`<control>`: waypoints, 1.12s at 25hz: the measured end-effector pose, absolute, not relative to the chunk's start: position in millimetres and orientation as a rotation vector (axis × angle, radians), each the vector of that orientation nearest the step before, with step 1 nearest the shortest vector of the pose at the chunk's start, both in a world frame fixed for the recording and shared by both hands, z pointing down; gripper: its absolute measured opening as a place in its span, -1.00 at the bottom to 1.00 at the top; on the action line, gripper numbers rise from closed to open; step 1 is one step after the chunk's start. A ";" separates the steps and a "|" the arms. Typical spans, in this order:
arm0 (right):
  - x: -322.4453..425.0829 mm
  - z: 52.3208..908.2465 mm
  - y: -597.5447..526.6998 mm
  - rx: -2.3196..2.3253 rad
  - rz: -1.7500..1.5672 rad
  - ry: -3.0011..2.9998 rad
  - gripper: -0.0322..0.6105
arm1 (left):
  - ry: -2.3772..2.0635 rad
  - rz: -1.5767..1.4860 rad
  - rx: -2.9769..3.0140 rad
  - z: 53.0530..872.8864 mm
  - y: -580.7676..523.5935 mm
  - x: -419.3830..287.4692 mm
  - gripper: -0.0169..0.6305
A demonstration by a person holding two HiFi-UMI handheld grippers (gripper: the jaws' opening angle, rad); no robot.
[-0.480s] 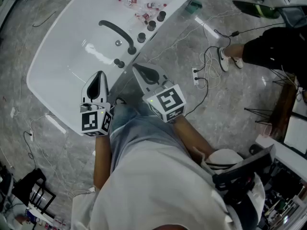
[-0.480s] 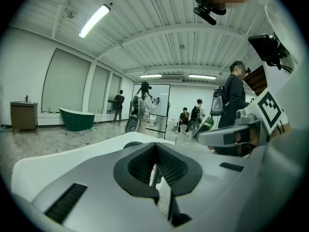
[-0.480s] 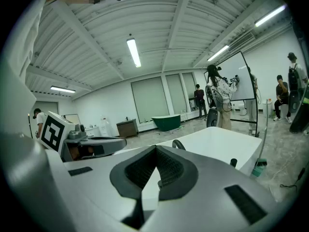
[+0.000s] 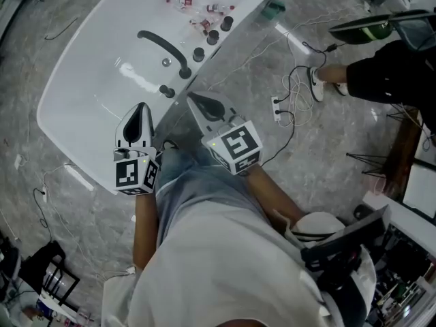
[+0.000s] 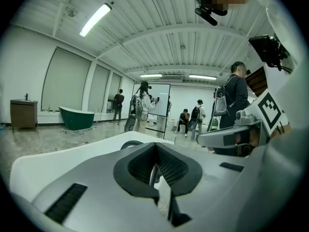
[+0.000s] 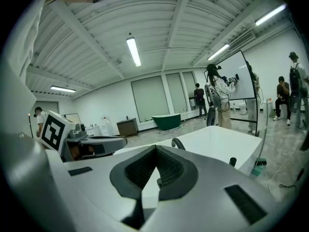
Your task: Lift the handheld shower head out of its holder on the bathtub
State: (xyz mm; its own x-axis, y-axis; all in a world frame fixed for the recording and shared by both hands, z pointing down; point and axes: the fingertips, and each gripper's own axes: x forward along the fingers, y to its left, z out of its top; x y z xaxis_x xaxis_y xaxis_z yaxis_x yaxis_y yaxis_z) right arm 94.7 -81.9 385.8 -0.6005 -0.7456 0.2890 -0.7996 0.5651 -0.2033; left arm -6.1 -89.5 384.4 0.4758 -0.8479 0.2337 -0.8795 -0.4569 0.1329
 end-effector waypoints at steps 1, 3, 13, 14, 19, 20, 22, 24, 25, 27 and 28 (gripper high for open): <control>95.5 386.0 -81.1 1.308 0.472 -2.624 -0.85 | -1.483 0.196 2.490 384.8 -88.6 -5.0 -0.89; 98.5 386.3 -79.0 1.309 0.474 -2.622 -0.85 | -1.479 0.193 2.485 385.8 -86.6 -2.4 -0.89; 83.1 428.6 -83.1 1.280 0.573 -2.631 -0.85 | -1.461 0.177 2.480 413.9 -94.3 -6.4 -0.89; 78.4 435.3 -84.4 1.280 0.587 -2.628 -0.85 | -1.459 0.182 2.483 417.1 -95.6 -9.1 -0.89; 50.9 465.2 -92.8 1.355 0.587 -2.600 -0.84 | -1.468 0.213 2.487 436.0 -99.6 -33.3 -0.89; 44.7 471.0 -95.6 1.386 0.572 -2.591 -0.84 | -1.471 0.215 2.488 441.8 -100.9 -40.4 -0.89; 29.2 483.4 -102.2 1.452 0.537 -2.565 -0.83 | -1.464 0.210 2.496 455.4 -106.0 -56.9 -0.89; 9.4 498.1 -108.9 1.509 0.505 -2.528 -0.60 | -1.443 0.195 2.519 469.2 -114.7 -74.0 -0.89; -0.7 507.1 -112.6 1.537 0.495 -2.507 -0.53 | -1.432 0.185 2.532 476.6 -120.3 -82.2 -0.89; -17.5 528.9 -121.3 1.603 0.481 -2.455 -0.51 | -1.415 0.166 2.551 493.8 -133.1 -97.3 -0.89; -24.3 542.3 -124.7 1.637 0.474 -2.423 -0.51 | -1.407 0.162 2.560 503.7 -138.9 -104.2 -0.89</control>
State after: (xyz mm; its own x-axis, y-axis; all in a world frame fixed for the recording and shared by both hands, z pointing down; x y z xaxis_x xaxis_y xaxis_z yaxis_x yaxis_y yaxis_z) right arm -24.3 -124.7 542.3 -0.3779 -0.8683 0.3214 -0.9254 0.3430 -0.1614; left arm -104.2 -138.9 503.7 0.5367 -0.8200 0.1990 -0.8438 -0.5194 0.1351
